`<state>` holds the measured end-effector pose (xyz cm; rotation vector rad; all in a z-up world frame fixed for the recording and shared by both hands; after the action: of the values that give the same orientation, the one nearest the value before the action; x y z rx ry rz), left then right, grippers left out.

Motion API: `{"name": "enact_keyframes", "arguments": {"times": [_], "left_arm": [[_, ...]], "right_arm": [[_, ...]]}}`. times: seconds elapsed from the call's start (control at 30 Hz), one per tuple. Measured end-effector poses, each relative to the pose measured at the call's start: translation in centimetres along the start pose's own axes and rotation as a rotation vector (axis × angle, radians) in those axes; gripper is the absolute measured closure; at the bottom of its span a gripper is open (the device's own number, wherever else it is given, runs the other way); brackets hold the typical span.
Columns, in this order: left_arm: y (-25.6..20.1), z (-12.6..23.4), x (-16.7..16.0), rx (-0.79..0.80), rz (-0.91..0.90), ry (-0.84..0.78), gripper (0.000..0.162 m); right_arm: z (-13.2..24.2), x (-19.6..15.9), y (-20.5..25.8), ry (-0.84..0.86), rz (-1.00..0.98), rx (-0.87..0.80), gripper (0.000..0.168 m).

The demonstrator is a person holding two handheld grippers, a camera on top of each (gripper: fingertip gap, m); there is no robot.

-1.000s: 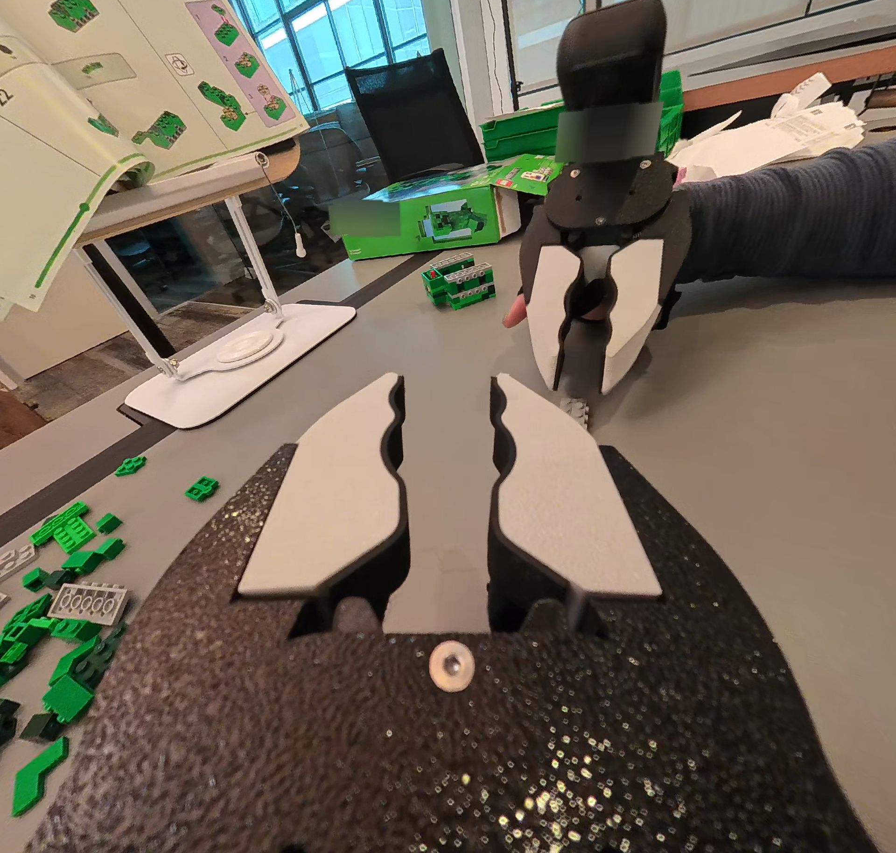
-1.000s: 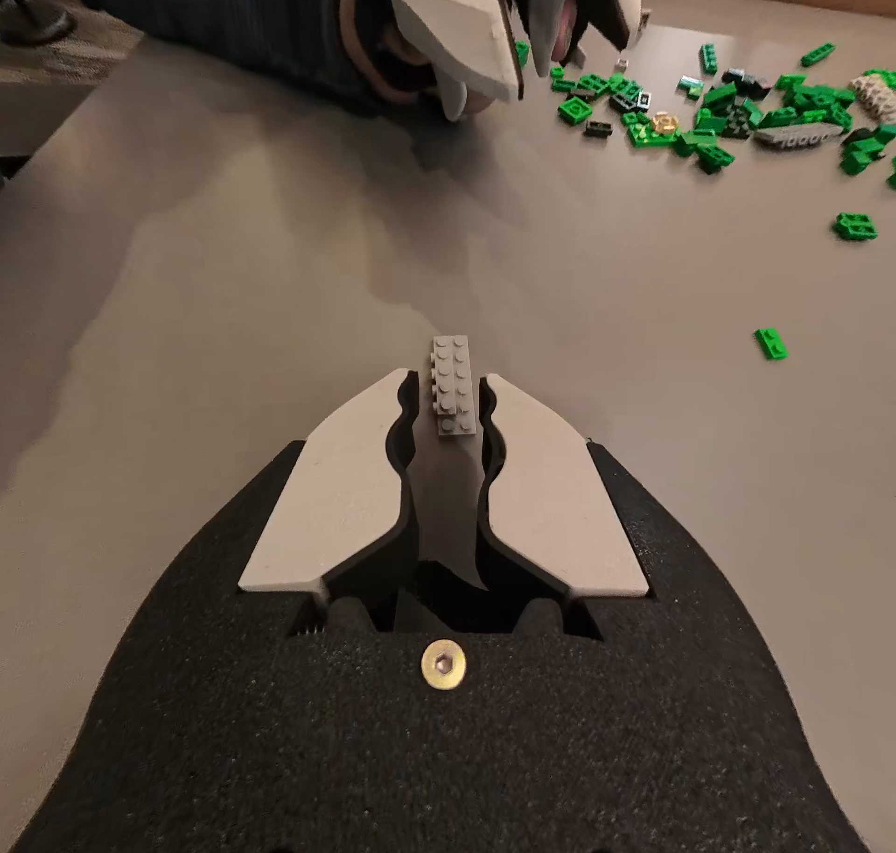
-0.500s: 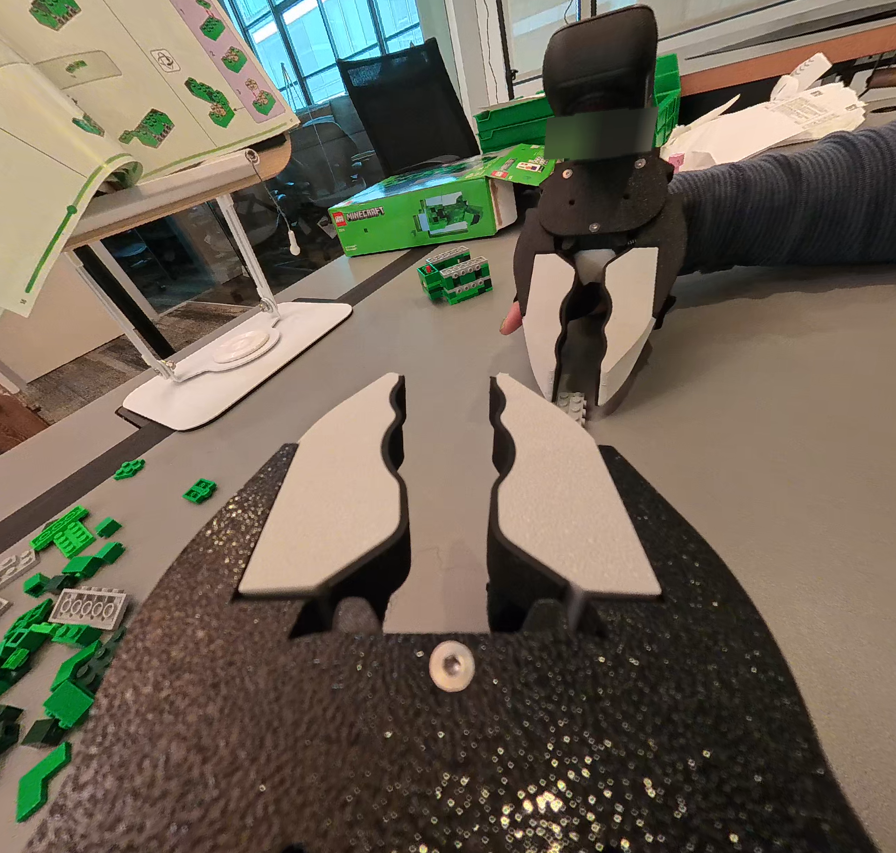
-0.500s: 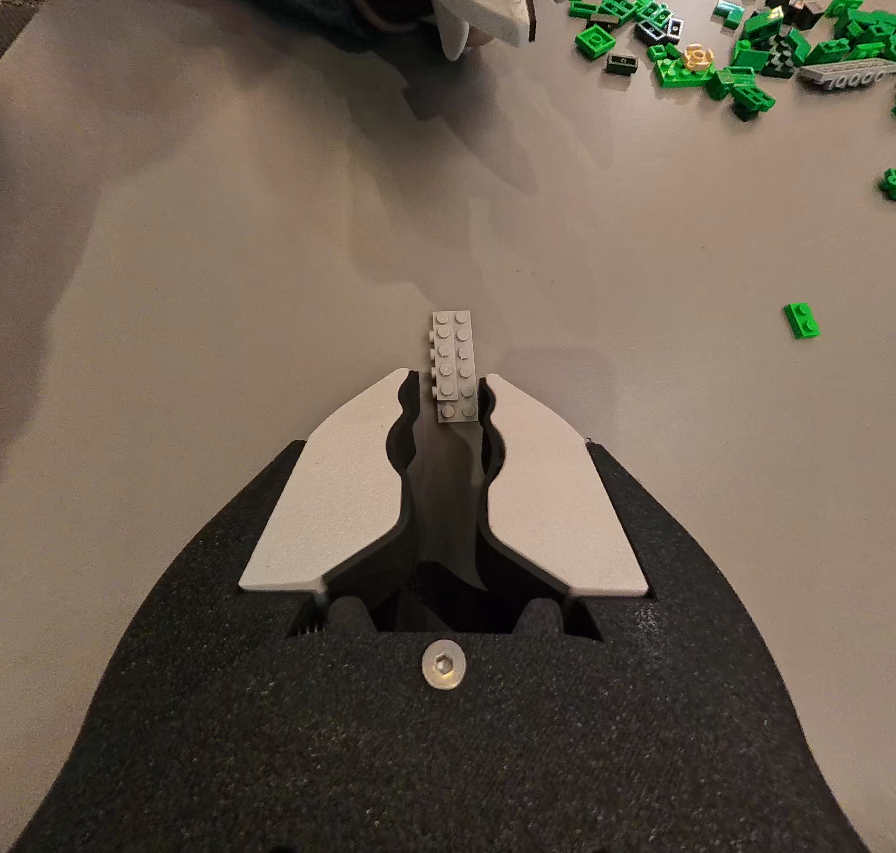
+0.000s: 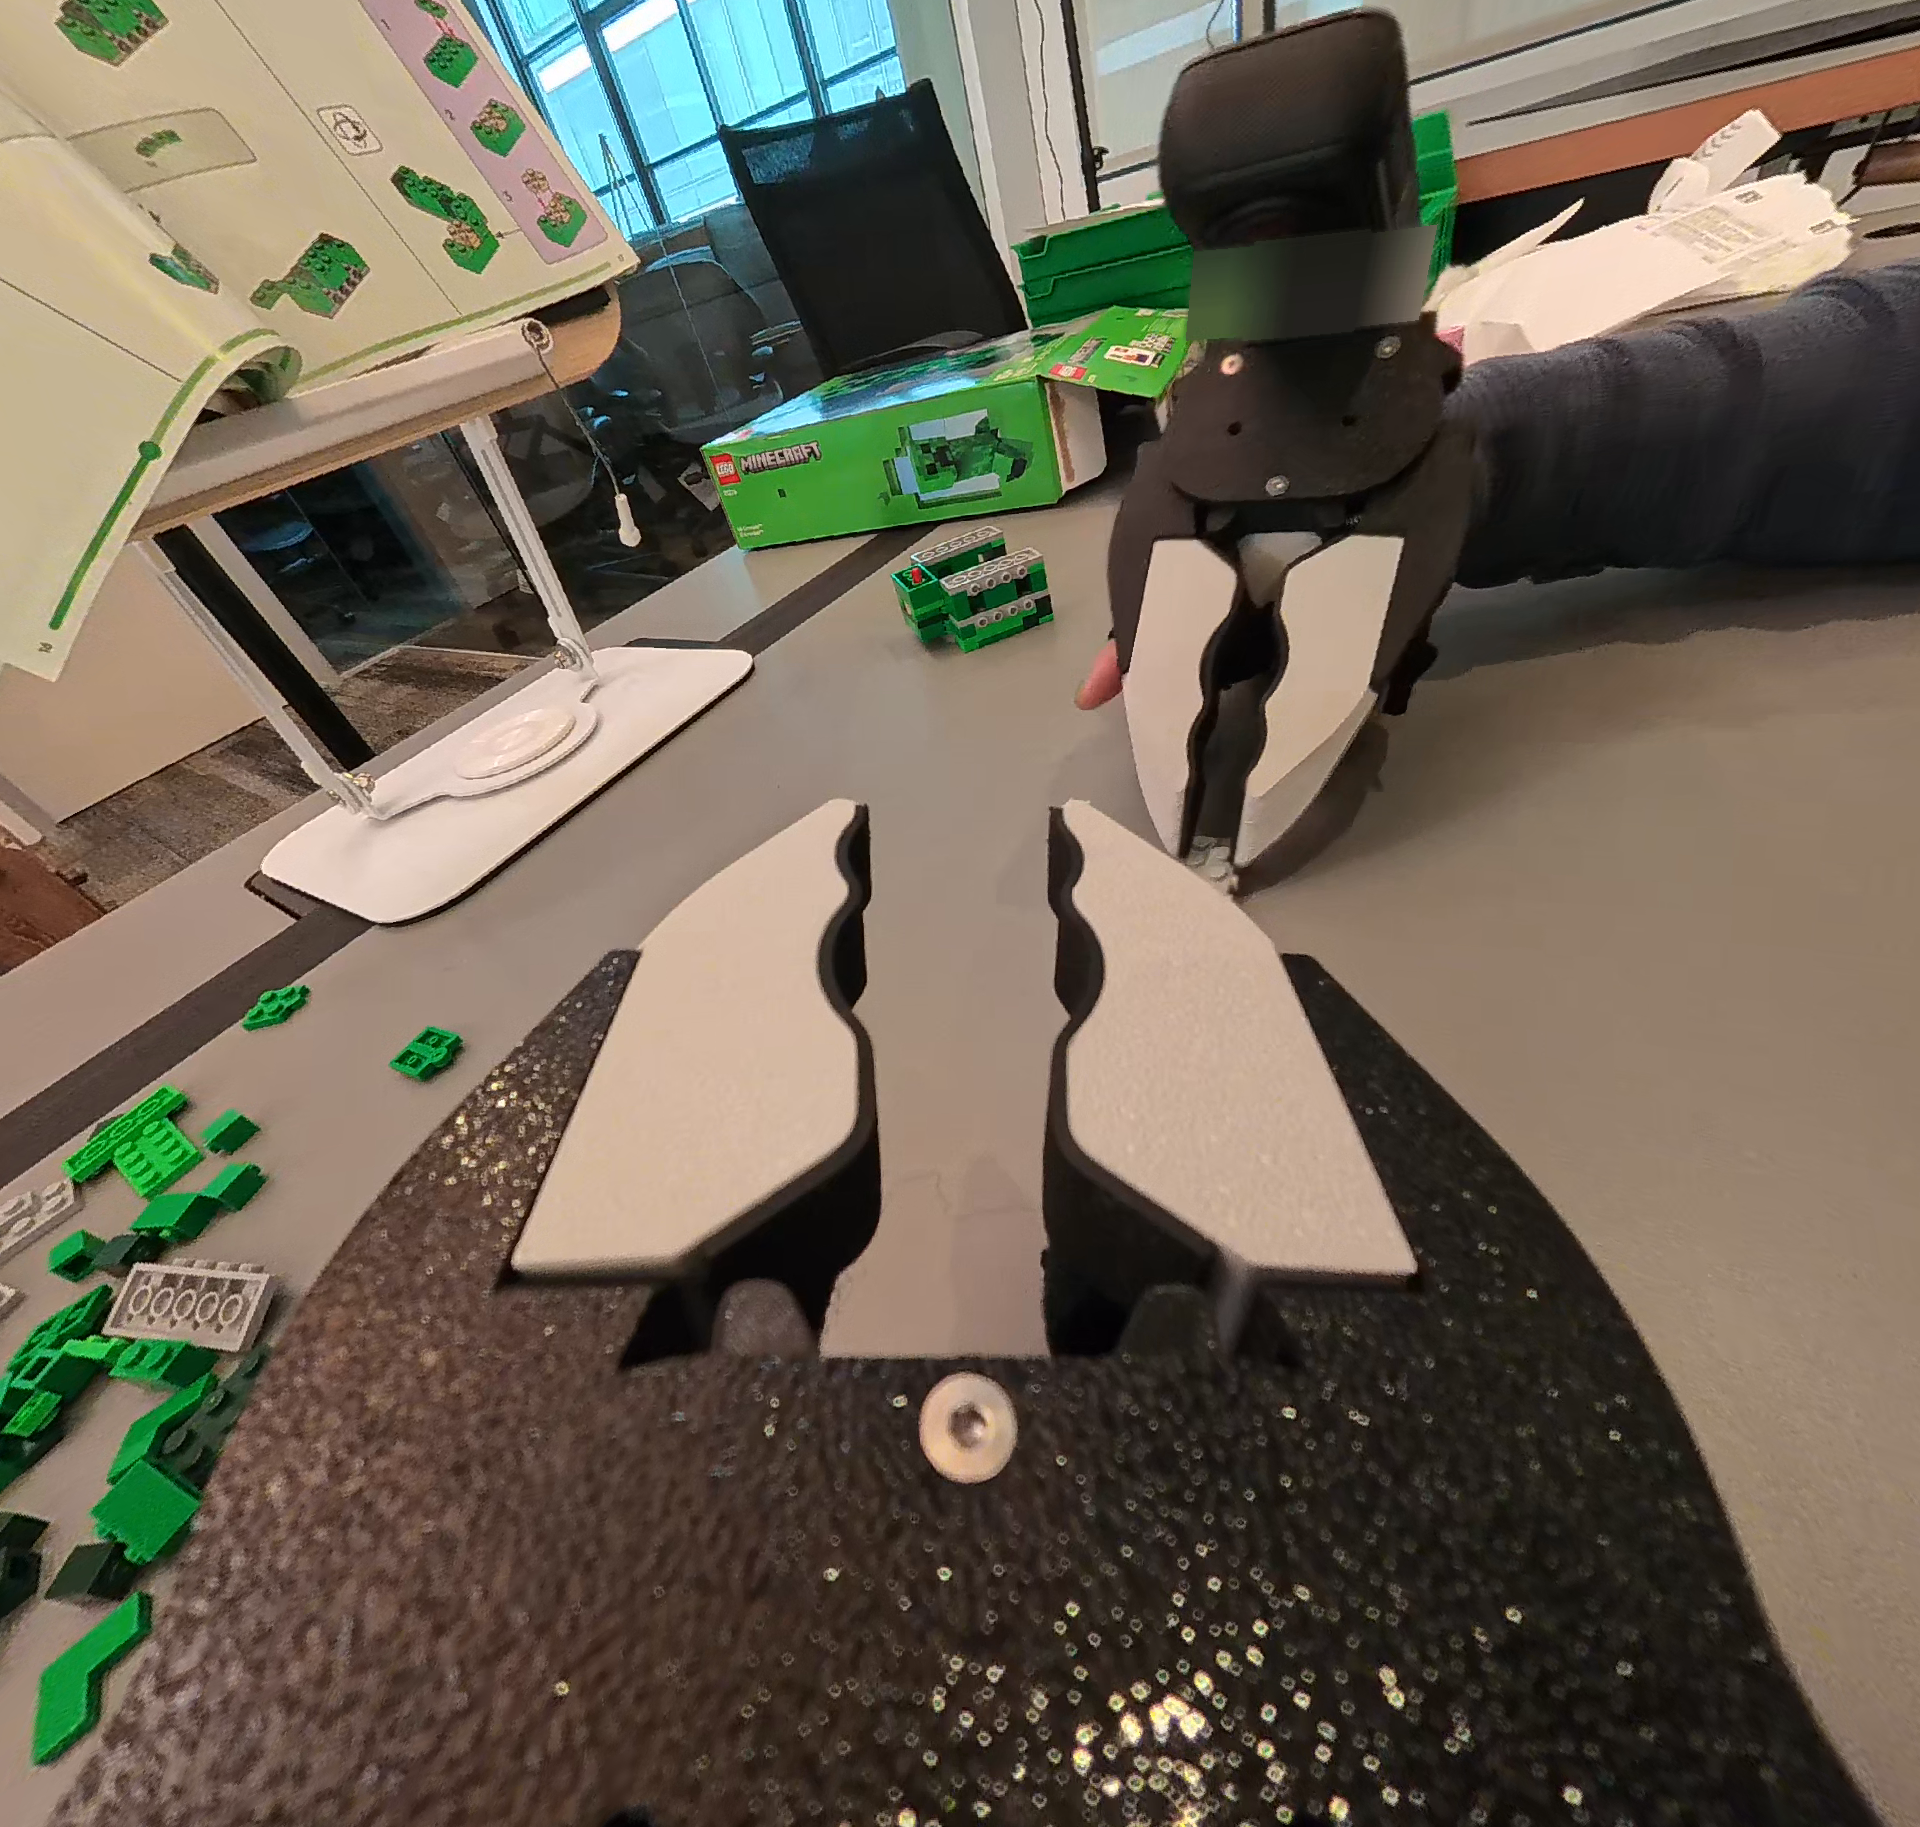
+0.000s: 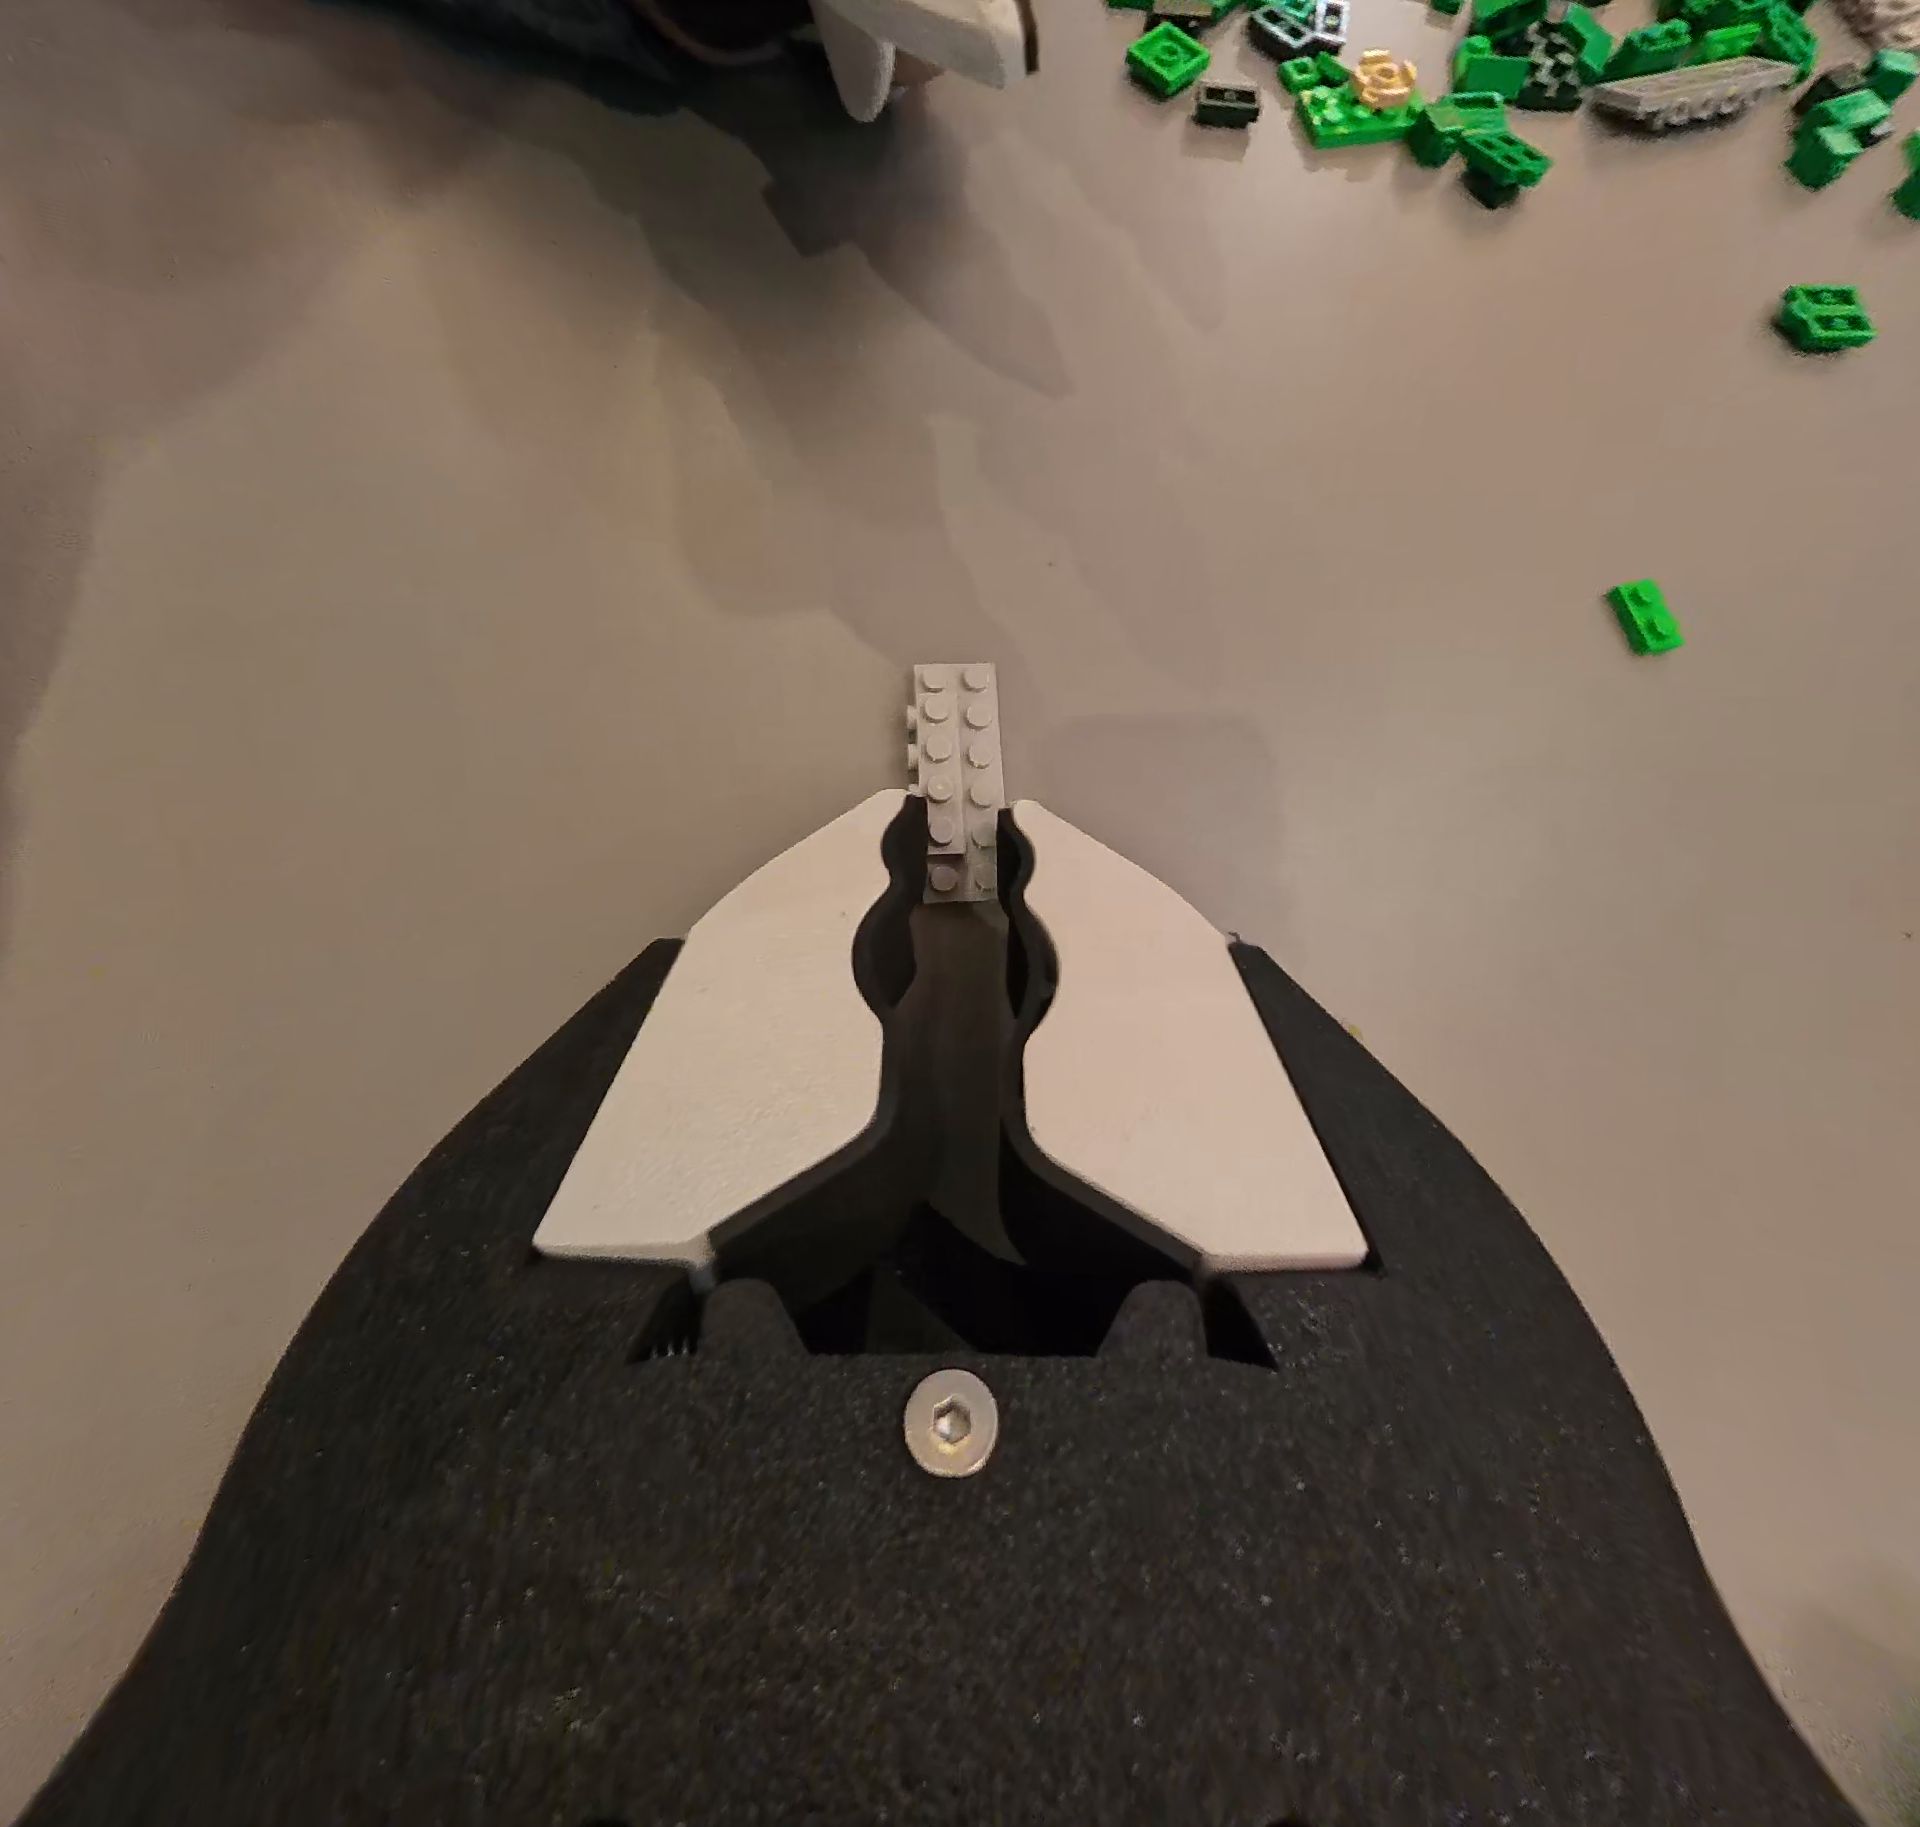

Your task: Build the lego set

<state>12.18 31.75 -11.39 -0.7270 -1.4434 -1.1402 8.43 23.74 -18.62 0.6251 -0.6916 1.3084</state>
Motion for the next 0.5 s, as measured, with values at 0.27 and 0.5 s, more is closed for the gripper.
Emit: {"name": "enact_keyframes", "arguments": {"times": [0.27,0.5], "left_arm": [[-0.23,0.02,-0.01,-0.017,-0.003,0.002,0.13],[-0.45,0.04,-0.03,-0.033,-0.007,0.003,0.129]], "right_arm": [[-0.24,0.25,0.51,0.004,0.042,-0.01,0.163],[-0.2,0.64,0.25,-0.004,0.023,0.02,0.145]]}}
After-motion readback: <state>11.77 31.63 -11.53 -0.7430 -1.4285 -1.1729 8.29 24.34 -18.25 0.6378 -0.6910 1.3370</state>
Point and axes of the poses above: each gripper's, where its closed fingertips meet, z back along the fingers, x out of its top, y = z × x across the jaws, the point moved 1 cm from there along z, back along the fingers, and after that the axes turned 7 degrees about x, right-handed, at the moved point
